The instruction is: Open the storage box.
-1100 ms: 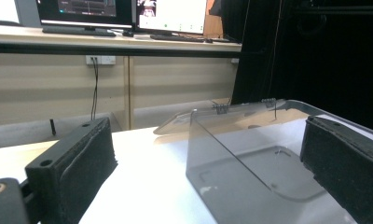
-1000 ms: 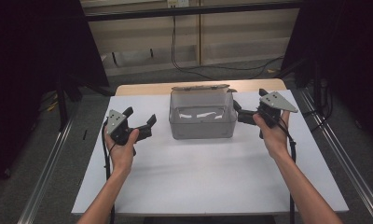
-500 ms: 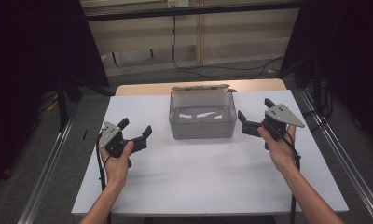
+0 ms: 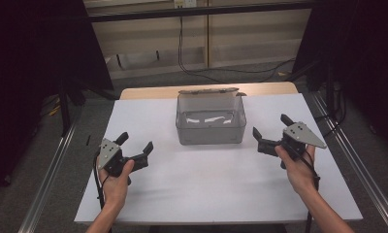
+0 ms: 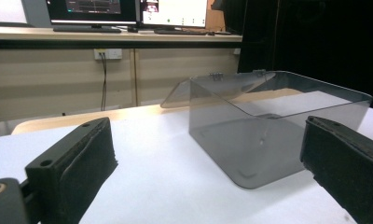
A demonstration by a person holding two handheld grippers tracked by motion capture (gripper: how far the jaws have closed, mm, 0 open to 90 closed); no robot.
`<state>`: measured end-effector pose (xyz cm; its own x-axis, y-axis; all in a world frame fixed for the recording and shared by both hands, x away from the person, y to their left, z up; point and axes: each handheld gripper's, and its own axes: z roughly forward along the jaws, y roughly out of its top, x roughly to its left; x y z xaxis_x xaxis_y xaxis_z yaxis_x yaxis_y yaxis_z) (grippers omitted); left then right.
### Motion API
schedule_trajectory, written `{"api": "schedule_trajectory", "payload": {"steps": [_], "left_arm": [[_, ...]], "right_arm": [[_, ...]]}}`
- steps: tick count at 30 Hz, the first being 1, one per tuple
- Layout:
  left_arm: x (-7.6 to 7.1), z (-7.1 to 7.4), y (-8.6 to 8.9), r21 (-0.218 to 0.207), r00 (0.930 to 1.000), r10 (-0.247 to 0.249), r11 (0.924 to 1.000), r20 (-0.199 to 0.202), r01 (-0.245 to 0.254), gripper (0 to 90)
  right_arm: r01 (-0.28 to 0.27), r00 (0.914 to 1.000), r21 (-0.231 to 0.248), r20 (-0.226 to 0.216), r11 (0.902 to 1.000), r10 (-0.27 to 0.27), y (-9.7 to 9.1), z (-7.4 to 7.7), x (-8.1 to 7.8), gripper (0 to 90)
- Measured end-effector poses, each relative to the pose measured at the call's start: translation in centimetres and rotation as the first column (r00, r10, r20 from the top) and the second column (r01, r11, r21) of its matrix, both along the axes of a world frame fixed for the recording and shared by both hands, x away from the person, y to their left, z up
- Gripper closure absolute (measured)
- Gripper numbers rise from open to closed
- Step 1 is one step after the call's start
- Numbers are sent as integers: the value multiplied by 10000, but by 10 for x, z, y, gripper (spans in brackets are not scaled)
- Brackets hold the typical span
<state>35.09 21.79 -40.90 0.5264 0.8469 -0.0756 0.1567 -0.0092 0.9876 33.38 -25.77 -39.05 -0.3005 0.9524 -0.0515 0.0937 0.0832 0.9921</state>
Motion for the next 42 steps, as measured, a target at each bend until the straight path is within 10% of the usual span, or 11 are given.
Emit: {"api": "schedule_trajectory", "payload": {"steps": [42], "left_arm": [[-59, -33, 23, 491, 9954, 479, 9978, -824, -439, 33]], "right_arm": [[968, 9934, -352, -586, 9947, -987, -43, -41, -86, 12]]}}
